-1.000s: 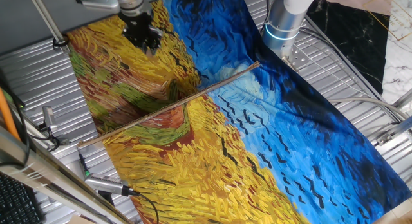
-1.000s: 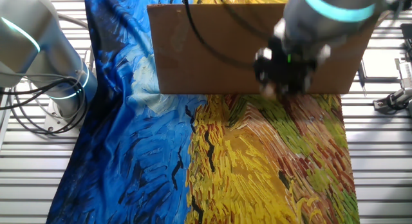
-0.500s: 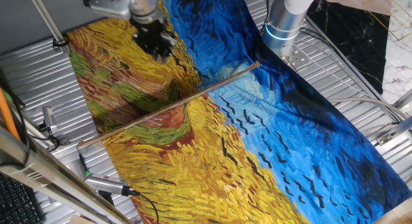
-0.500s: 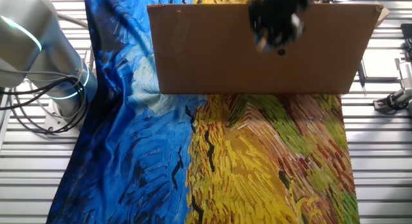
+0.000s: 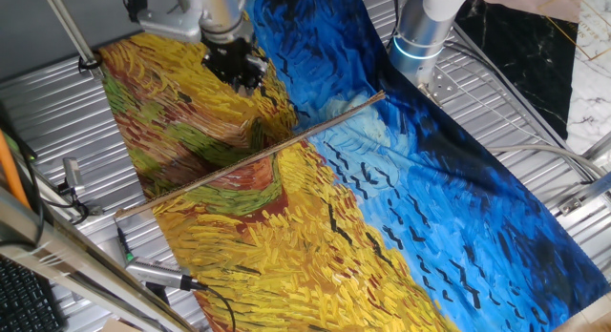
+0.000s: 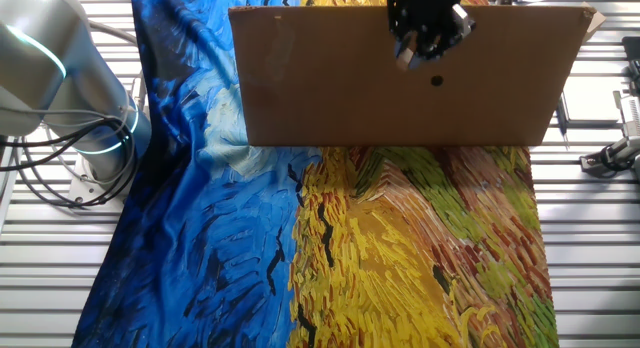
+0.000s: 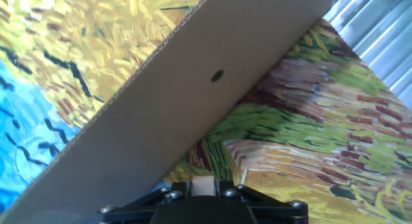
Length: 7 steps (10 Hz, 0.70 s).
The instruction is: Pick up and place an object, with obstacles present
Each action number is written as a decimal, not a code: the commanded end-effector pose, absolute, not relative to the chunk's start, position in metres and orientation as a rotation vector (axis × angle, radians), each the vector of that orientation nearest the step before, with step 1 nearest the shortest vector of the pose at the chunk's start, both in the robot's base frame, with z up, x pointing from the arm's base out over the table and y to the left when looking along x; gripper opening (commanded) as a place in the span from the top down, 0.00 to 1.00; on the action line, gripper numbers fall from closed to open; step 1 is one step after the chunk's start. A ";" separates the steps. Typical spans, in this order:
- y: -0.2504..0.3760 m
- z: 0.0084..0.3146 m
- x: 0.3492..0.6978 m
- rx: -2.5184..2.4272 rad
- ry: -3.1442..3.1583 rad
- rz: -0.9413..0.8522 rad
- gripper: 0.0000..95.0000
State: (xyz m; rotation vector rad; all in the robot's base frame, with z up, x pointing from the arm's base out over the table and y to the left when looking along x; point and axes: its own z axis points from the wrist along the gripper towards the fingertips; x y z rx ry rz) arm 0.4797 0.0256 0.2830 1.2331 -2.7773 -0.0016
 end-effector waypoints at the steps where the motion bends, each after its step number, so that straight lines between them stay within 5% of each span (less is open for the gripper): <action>1: 0.025 0.283 0.480 1.323 -2.744 -0.028 1.00; 7: 0.025 0.283 0.480 1.356 -2.747 -0.058 1.00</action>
